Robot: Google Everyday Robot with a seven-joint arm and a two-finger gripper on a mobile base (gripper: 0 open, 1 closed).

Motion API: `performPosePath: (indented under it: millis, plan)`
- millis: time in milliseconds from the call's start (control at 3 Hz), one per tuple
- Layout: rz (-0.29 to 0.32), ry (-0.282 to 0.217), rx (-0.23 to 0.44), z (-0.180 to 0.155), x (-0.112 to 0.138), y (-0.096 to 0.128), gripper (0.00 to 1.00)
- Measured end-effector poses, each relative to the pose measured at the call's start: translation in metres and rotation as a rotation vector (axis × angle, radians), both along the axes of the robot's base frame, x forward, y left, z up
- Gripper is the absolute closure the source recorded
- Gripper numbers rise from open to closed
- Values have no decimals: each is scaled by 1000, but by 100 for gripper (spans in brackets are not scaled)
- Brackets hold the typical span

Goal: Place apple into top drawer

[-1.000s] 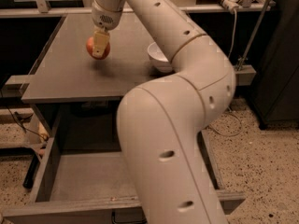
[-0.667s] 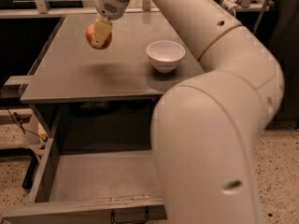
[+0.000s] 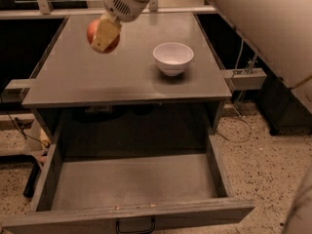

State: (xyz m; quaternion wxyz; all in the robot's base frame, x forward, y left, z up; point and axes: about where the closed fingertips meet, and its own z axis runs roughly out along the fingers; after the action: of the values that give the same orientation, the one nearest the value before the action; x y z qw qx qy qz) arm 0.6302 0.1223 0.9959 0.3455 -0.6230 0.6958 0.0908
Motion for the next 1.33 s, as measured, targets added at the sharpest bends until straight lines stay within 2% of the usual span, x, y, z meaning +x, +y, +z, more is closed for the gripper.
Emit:
performPosePath:
  millis: [333, 667, 1000, 1333]
  plan:
    - [18, 47, -50, -35, -13, 1, 100]
    - [18, 47, -50, -35, -13, 1, 100]
    - [-9, 41, -56, -33, -41, -3, 100]
    - [-77, 51, -21, -27, -92, -7, 100]
